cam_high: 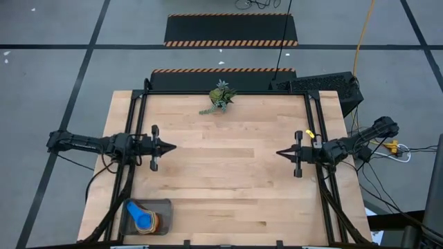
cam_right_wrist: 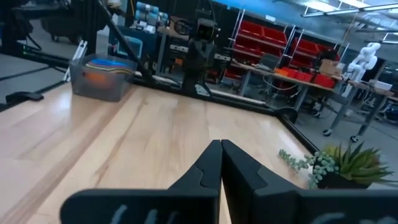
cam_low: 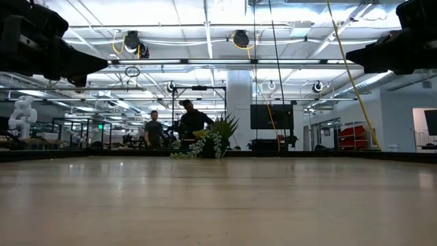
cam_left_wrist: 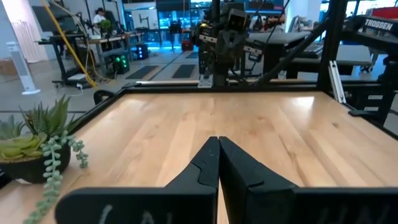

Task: Nest measuring cups in basket
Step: Return to Home Position

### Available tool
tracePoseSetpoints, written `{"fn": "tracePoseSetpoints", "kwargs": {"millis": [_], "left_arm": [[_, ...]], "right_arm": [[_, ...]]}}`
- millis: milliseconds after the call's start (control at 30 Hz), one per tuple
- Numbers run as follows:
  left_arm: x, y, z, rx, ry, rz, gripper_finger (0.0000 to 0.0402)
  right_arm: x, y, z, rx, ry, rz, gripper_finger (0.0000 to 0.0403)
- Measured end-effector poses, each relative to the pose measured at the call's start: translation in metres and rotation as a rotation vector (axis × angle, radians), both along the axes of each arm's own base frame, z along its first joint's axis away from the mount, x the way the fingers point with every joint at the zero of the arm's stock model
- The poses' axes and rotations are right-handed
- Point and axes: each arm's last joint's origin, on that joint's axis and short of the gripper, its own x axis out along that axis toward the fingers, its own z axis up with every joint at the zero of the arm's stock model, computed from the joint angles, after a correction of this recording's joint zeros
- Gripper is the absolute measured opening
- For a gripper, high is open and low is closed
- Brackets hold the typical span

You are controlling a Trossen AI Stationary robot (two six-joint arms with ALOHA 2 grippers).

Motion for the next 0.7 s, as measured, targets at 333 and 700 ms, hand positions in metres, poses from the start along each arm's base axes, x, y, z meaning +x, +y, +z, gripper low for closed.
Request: {"fn": "tracePoseSetpoints", "kwargs": {"millis": [333,700], "left_arm": [[-0.011,0.002,0.005,0.034,-0.069,0.015,0.0005],[-0.012,0.002,0.006,0.057,-0.079,0.027,0.0005]], "right_arm": [[-0.011,-0.003,0.010,-0.051,-0.120,0.088,0.0000],[-0.010,-0.013,0.013,-0.044,-0.167,0.131,0.0000]]}}
